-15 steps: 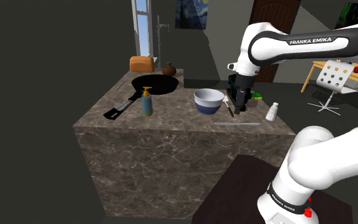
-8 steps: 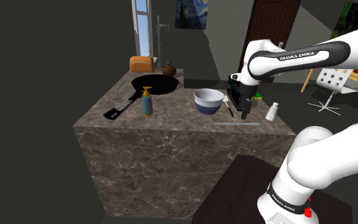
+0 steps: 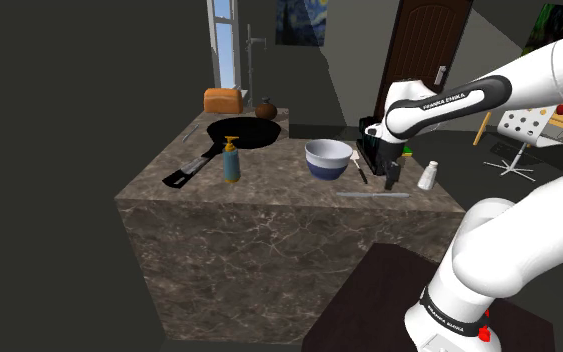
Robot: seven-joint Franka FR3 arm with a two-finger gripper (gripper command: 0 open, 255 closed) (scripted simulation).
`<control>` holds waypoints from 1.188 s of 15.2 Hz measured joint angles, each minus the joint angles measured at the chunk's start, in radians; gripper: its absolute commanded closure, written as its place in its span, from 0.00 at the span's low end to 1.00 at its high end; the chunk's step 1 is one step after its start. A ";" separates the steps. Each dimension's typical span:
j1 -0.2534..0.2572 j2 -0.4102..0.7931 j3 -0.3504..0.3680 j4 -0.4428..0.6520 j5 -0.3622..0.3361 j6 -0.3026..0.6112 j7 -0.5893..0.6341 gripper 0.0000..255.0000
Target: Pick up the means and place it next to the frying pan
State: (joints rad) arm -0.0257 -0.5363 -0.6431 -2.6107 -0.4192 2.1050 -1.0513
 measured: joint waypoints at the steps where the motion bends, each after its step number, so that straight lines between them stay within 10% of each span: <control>1: 0.002 0.013 -0.010 -0.006 -0.004 0.021 -0.006 0.00; 13: 0.011 0.081 -0.055 -0.050 -0.015 0.135 -0.018 0.00; 14: 0.011 0.081 -0.055 -0.050 -0.015 0.135 -0.018 1.00; 18: 0.011 0.081 -0.055 -0.050 -0.015 0.135 -0.018 1.00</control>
State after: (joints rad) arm -0.0148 -0.4550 -0.6982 -2.6611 -0.4344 2.2396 -1.0696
